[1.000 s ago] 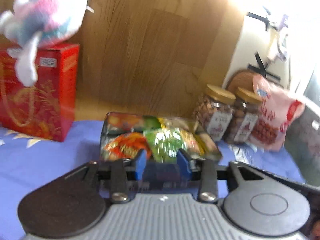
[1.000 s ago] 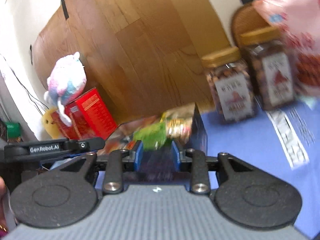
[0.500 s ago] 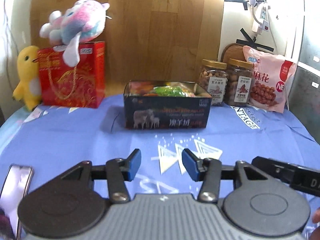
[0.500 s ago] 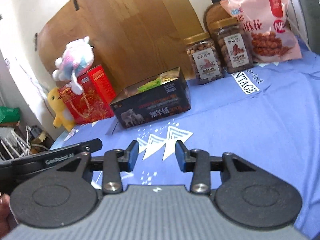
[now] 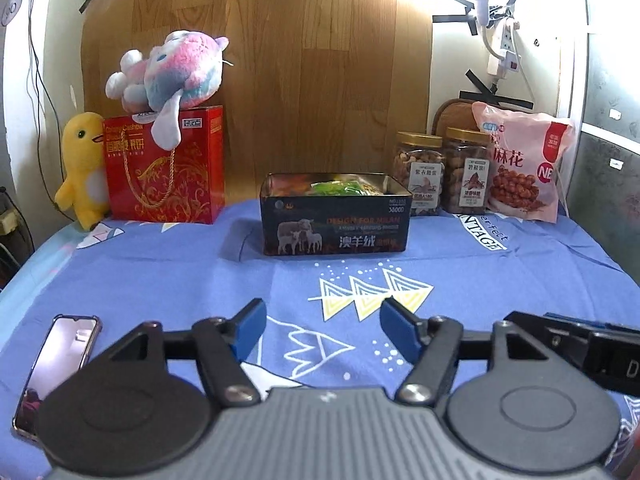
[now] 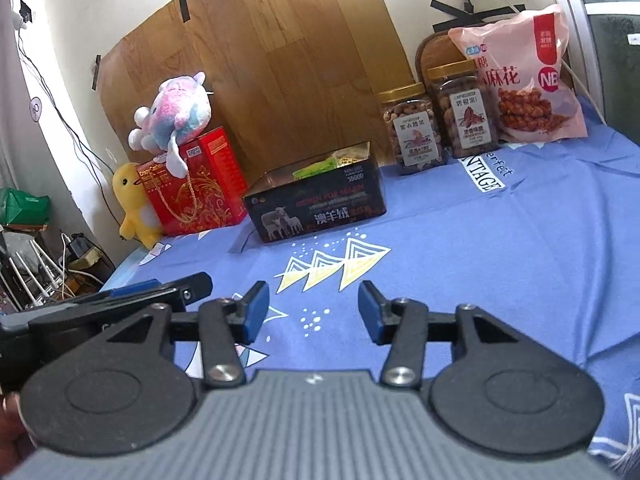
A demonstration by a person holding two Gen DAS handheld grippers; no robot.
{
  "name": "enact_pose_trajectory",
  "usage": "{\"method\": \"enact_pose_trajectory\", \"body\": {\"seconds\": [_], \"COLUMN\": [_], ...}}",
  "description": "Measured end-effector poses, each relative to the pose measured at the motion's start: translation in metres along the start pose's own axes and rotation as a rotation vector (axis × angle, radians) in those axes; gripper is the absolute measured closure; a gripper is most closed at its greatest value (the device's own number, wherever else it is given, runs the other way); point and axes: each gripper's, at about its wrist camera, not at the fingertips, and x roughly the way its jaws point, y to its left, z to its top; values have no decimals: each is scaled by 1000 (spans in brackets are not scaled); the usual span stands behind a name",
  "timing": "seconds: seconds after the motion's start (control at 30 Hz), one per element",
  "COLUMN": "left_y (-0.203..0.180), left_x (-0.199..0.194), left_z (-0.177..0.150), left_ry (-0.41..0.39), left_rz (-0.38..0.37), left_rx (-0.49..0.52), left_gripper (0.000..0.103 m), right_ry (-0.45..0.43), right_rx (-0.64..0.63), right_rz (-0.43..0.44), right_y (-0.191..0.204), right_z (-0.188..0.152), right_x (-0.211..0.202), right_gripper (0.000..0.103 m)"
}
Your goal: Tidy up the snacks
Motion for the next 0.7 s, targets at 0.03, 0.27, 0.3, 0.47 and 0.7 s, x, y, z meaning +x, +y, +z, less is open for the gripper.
{"method": "enact_pose_trajectory", "body": {"seconds": [0.03, 0.27, 0.3, 0.47, 0.7], "left_y": [1, 2, 3, 0, 1], "left_x": [1, 12, 14, 30, 68], "left_z": [0, 4, 5, 9, 20], "left_ry": [1, -11, -11, 9, 100], "left_rz": [2, 27, 27, 16, -29], "left_rx": [0, 7, 5, 14, -1], "left_gripper": [31, 12, 9, 0, 0], "right_ry": [1, 0, -2, 8, 30], "right_rx": [1, -5, -6, 8, 15], "right_rz": [0, -30, -36, -50, -57], "right_y": [0, -3, -4, -13, -23], "right_z": [0, 3, 3, 9, 25], "right_x": [1, 12, 13, 27, 55], "right_gripper": [51, 47, 47, 47, 47]}}
